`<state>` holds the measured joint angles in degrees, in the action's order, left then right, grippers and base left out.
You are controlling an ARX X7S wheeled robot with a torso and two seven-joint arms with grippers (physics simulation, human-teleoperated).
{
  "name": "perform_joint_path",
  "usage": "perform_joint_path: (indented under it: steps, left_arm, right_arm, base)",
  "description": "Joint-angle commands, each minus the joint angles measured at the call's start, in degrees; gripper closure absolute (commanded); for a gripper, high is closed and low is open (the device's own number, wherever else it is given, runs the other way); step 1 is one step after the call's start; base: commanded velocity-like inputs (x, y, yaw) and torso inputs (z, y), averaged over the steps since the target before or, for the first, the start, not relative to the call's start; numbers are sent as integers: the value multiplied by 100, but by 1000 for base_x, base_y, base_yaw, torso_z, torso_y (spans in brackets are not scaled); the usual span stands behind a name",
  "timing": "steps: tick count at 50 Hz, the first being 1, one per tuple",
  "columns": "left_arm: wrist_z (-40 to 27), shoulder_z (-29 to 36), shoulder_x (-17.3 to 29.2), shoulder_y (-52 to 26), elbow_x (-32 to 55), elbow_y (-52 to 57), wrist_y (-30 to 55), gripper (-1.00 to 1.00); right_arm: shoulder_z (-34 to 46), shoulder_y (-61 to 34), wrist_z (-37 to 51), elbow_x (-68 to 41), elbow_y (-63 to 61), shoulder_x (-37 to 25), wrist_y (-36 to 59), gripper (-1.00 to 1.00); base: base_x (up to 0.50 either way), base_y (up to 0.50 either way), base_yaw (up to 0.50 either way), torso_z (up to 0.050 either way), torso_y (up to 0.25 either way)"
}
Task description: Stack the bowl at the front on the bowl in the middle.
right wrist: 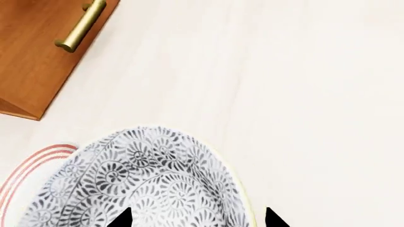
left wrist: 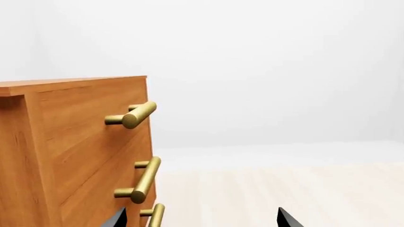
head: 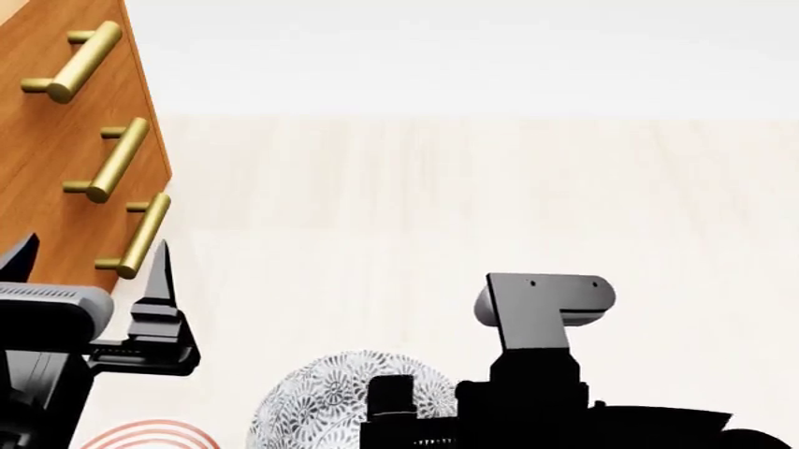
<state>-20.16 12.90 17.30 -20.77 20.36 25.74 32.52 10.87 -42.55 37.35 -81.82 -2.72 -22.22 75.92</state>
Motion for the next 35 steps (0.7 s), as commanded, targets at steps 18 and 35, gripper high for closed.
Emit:
perform_joint_path:
  steps: [18,35]
  left_arm:
    - [-88,-18,46,-62,154,223,155,-100]
    - [202,-261,-17,343,439,540,-693,-100]
  right_arm:
    - [-542,-432,2228,-1746,-1565,-310,148,-100]
    - [1141,1685,-382,4901,-3443,-878,-4057,-100]
  base:
    - [0,0,0,0,0]
    - [0,0,0,0,0]
